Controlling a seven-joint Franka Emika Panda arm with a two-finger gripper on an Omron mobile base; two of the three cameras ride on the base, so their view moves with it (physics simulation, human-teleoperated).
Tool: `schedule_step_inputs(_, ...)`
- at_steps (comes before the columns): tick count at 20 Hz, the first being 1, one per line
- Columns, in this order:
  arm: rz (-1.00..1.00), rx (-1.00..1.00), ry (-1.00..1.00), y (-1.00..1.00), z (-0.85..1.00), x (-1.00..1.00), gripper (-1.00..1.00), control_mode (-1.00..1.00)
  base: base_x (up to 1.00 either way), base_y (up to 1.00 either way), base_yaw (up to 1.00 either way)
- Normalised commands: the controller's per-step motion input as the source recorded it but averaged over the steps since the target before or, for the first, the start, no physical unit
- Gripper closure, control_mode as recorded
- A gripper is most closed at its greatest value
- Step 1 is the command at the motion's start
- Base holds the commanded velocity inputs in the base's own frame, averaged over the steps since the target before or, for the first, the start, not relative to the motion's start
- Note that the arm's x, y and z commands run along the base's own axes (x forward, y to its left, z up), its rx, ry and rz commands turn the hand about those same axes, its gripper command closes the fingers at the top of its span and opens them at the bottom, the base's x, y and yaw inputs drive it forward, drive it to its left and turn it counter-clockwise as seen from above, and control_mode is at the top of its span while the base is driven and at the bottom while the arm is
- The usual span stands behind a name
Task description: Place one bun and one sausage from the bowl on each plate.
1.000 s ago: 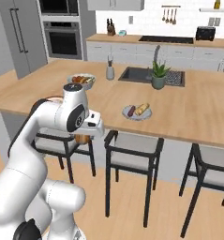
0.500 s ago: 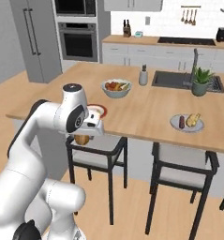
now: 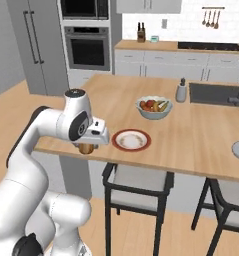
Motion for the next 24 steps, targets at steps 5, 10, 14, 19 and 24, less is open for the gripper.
schedule_step_inputs(5,-0.05,0.00,0.04,-0.06,0.00,0.12,1.00,-1.00,0.40,-0.06,-0.20)
schedule_step_inputs(10,-0.26,0.00,0.17,-0.15,-0.05,0.72,1.00,-1.00,0.00,0.00,0.00)
schedule_step_inputs(14,-0.21,0.00,0.13,0.00,-0.07,0.97,1.00,-1.00,0.00,0.00,0.00)
schedule_step_inputs(19,-0.11,0.00,0.15,0.02,-0.24,1.00,1.00,-1.00,0.00,0.00,0.00)
schedule_step_inputs(24,0.00,0.00,0.16,-0.18,-0.32,0.98,1.00,-1.00,0.00,0.00,0.00)
